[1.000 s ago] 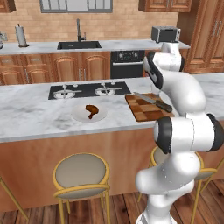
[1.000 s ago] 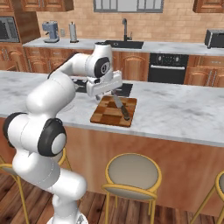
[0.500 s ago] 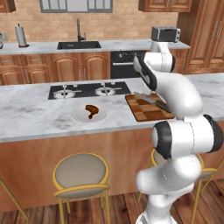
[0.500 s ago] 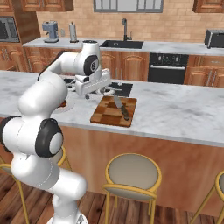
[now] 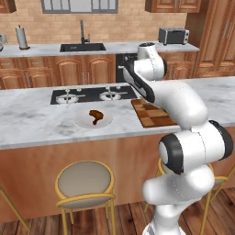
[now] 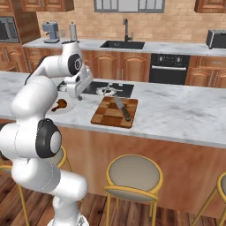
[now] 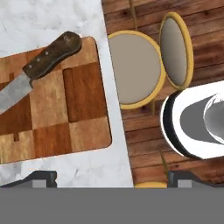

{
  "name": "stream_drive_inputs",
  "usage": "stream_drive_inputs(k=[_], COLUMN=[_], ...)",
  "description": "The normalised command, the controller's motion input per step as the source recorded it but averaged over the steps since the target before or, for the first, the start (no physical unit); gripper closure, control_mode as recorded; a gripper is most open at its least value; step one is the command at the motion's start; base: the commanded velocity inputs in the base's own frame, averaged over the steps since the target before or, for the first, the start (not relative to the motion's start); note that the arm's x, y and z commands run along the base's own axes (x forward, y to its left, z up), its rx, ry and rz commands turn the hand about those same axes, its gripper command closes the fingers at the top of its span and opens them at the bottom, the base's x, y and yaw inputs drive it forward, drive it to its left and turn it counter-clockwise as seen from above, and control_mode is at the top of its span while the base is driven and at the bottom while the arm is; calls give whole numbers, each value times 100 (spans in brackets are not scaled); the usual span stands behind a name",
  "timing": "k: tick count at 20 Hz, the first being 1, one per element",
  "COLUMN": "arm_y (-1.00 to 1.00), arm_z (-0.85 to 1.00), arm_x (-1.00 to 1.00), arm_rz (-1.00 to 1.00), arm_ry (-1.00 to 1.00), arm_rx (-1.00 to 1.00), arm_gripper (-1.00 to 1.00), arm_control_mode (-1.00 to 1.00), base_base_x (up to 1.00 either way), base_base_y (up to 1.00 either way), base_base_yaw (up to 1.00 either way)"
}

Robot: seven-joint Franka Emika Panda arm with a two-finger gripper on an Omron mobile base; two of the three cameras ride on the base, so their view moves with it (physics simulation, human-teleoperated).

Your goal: Pick up the knife from the drawer and place it on the cutting board. Then place the meat from the plate to the cutting board.

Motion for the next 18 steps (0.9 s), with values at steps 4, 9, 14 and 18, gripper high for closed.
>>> stream_drive_inputs(k=[4,9,14,18], arm_y=[6,0,1,18], arm_z=[0,0,0,0], arm_x=[18,26,36,35], arm_rz=[61,57,60,61], arm_ry=[0,0,0,0], arm_rx=[-14,-16,-6,-5], arm_gripper=[-100,-100,-100,-100], arm_control_mode=[-100,-100,-100,-100], base_base_x=[0,0,0,0], base_base_y=[0,0,0,0], base_base_yaw=[0,0,0,0])
